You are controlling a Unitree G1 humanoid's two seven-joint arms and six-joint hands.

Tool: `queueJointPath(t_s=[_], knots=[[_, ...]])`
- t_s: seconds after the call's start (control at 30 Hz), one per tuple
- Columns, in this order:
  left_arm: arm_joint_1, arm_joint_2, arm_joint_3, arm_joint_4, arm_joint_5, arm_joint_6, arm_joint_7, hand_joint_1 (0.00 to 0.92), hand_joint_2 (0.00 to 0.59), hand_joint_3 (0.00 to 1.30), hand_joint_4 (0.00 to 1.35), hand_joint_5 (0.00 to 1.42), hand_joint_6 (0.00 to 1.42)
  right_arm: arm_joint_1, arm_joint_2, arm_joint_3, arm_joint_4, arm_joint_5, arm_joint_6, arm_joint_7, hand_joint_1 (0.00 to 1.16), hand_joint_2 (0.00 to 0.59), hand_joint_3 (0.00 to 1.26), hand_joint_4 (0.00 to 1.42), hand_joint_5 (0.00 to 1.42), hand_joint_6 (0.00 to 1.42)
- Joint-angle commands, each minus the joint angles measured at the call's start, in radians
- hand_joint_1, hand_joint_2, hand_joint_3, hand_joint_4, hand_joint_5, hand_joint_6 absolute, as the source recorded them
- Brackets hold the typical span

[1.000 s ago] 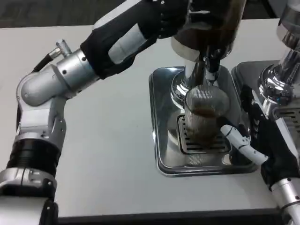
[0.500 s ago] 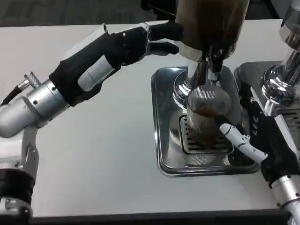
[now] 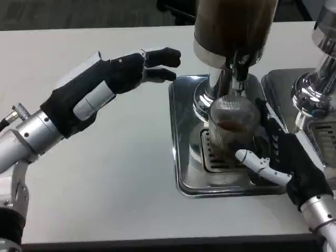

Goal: Grasp the cup under the faucet to collect the drink, then remove the cup.

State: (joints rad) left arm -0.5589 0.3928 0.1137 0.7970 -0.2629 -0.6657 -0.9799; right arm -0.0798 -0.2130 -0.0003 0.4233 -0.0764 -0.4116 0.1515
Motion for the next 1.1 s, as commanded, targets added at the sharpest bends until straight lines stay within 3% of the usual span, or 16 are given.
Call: queueJointPath(t_s=[0.03,0.47,1.1], knots=[[0.037,0.017,0.012,0.004,0.006,-0.016,0.019,0.000,0.060,0.25,0.20,0.26,0.20,-0.024,-0.010,0.007,0.028,-0.006,-0.005,0.010,0.66,0.207,0.00,0.00,0.00,0.00],[0.114,0.034,0.011,-0.027,0.018,-0.007,0.055,0.000,0.067,0.27,0.21,0.27,0.22,-0.077,-0.011,0.026,0.096,-0.014,-0.039,0.030,0.66,0.199,0.00,0.00,0.00,0.00],[0.158,0.055,0.007,-0.026,0.045,0.013,0.081,0.000,0.081,0.32,0.25,0.29,0.24,-0.134,0.045,0.033,0.248,-0.041,-0.153,-0.061,0.65,0.195,0.00,0.00,0.00,0.03]])
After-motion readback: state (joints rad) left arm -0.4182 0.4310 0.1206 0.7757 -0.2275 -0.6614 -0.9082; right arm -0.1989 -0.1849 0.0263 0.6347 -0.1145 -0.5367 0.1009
